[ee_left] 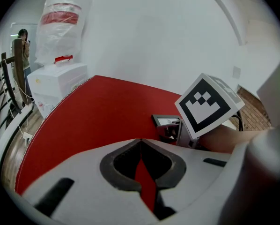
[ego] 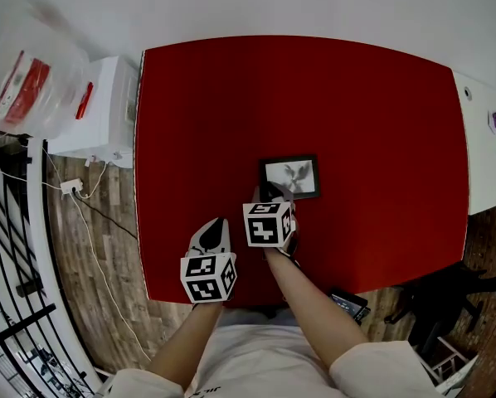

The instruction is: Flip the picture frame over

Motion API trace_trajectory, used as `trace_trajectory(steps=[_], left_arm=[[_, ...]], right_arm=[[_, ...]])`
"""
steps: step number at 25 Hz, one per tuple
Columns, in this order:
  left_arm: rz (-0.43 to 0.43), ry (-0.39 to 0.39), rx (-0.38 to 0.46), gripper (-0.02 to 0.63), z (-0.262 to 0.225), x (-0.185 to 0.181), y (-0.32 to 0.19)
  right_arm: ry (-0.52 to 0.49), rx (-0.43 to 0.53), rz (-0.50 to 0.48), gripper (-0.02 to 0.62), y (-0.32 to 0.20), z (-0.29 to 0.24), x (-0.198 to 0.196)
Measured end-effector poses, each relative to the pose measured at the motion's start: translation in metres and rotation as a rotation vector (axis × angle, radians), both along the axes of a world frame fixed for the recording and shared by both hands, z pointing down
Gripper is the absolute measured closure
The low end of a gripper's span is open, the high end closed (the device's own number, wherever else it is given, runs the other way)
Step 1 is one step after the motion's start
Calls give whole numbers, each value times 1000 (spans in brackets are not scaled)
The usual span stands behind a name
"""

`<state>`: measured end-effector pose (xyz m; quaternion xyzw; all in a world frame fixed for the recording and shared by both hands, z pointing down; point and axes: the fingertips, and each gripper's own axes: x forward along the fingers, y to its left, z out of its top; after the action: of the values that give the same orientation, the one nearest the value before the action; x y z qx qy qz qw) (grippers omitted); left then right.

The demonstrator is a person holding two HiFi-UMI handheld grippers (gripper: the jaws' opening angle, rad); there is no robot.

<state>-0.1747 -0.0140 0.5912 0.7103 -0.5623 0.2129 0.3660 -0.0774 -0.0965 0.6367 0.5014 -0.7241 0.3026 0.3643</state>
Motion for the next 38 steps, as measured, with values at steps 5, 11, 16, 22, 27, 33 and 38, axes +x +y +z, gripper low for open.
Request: trace_trajectory(steps=[5,11,16,22,27,33,38], left_arm=[[4,-2,1,598,1,-1,-1],[4,-3,-2,598,2,-3,-1],[0,-4,1,598,1,-2,-1],[4,-3,3,598,0,2,-2],[10,1,5,598,-1,10,-2],[20,1,13,598,-5,19,-7],[25,1,16,598,-6,25,-9]], right_arm=[[-12,-8,28,529,0,0,0],[-16,-11,29,531,-1,-2,0],[-87,-13,66,531,0,-10,-2],[-253,-36,112,531,-3,-32,-5],[-400,-46,147,531,-5,-56,-3],[-645,-67,160,531,-9,-83,-7],[-851,-93,178,531,-14,-98,-6]])
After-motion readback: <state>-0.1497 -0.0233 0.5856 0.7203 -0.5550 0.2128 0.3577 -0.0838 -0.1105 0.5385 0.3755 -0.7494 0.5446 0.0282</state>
